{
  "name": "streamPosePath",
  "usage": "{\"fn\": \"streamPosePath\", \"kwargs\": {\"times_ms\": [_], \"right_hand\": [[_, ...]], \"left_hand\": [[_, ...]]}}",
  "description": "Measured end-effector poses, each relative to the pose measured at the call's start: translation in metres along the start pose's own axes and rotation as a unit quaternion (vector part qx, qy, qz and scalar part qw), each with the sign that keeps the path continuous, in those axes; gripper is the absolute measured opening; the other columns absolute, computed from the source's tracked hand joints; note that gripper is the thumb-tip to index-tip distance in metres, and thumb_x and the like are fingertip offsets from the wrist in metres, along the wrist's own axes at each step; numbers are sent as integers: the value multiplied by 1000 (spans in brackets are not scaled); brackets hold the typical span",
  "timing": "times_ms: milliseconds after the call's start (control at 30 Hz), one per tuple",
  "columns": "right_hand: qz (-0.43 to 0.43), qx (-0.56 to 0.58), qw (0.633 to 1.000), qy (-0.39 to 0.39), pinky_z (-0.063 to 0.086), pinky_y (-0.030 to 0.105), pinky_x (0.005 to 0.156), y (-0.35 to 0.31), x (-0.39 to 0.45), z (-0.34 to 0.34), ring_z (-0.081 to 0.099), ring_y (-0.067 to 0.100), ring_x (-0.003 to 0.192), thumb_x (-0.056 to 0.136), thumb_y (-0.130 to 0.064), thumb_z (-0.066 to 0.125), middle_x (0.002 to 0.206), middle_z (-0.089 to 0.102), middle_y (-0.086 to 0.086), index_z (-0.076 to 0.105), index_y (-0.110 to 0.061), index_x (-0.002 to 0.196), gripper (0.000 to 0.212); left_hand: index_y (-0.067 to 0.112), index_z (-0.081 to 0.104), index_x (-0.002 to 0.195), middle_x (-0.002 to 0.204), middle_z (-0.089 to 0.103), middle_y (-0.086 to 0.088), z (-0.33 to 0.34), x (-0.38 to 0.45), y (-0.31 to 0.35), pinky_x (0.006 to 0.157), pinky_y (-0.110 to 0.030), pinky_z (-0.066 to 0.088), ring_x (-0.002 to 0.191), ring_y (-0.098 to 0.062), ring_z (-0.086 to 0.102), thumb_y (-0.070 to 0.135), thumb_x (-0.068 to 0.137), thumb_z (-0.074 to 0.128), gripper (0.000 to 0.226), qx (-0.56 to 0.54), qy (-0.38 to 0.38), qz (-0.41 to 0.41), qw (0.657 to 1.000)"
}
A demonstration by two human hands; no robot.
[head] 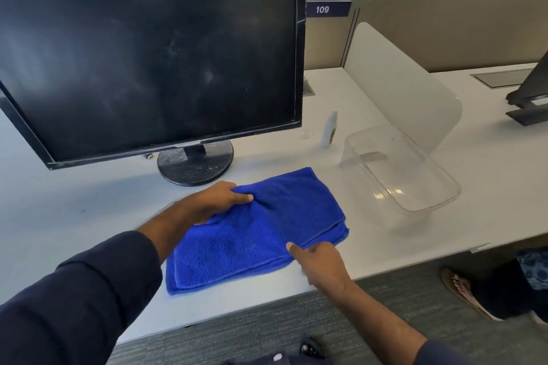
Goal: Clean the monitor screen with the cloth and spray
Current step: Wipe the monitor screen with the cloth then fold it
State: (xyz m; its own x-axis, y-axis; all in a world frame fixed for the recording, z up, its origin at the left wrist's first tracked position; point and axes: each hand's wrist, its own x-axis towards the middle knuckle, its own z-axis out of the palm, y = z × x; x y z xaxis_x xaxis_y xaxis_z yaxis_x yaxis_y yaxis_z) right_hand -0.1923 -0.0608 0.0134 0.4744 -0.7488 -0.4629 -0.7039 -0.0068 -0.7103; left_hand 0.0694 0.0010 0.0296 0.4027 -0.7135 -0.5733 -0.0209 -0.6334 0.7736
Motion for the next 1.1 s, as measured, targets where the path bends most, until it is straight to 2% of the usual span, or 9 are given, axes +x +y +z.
{"fn": "streamPosePath", "kwargs": {"times_ms": [133,267,400,567,633,767,900,1000,1100], "right_hand": [[115,190,974,-49,44,27,50,-17,-4,8,61,21,57,85,-49,69,85,66,14,62,-5,92,45],[167,427,879,-133,57,35,68,-30,-2,17,68,28,80,81,-39,77,98,74,12,66,-9,112,45],[133,512,816,-232,50,47,101,-44,1,22,66,30,111,84,-48,71,116,73,10,70,-19,120,46],[82,606,742,-277,47,46,102,-55,10,9,61,32,120,88,-14,66,133,62,19,57,-4,136,50],[72,596,756,-263,51,42,97,-58,16,-3,65,30,112,85,-5,65,129,64,19,57,-1,134,51],[7,550,812,-198,54,40,90,-69,26,-28,68,30,97,73,3,66,119,69,19,63,0,123,50],[-66,514,850,-96,59,33,62,-84,32,-49,73,21,79,77,15,65,97,74,10,58,-15,105,41],[-146,465,870,-70,60,34,70,-89,33,-64,74,22,86,80,19,62,96,76,7,55,-29,122,64],[-228,317,920,-28,54,38,95,-96,29,-74,66,20,110,84,14,62,119,69,2,59,-37,129,68]], "left_hand": [[5,72,114,117,74,-16,-6,-20,2,87,-41,60,104,-29,73,25,93,69,28,-206,-64,-27,976],[9,79,102,114,76,-12,-7,-35,6,77,-33,61,98,-22,75,26,90,71,22,-326,-51,-32,944],[10,82,92,107,77,-10,-2,-48,11,72,-33,62,93,-22,76,28,78,77,23,-396,-39,-20,917],[7,76,104,111,76,-12,-3,-57,12,90,-37,56,102,-23,72,24,87,74,24,-407,30,17,913],[8,74,106,107,77,-9,-10,-60,11,94,-37,54,105,-23,69,23,90,72,22,-402,77,34,912],[7,70,117,114,74,-9,-22,-72,16,97,-40,53,104,-23,69,22,98,63,26,-325,80,89,938],[5,68,118,116,74,-13,-27,-84,25,95,-41,55,107,-27,69,14,95,66,25,-238,141,127,952],[9,64,120,109,77,-10,-27,-95,33,88,-39,59,105,-29,72,7,89,72,32,-193,185,161,950],[17,56,132,104,76,-8,-27,-104,40,69,-18,57,93,-17,72,2,86,75,52,-133,226,199,944]]}}
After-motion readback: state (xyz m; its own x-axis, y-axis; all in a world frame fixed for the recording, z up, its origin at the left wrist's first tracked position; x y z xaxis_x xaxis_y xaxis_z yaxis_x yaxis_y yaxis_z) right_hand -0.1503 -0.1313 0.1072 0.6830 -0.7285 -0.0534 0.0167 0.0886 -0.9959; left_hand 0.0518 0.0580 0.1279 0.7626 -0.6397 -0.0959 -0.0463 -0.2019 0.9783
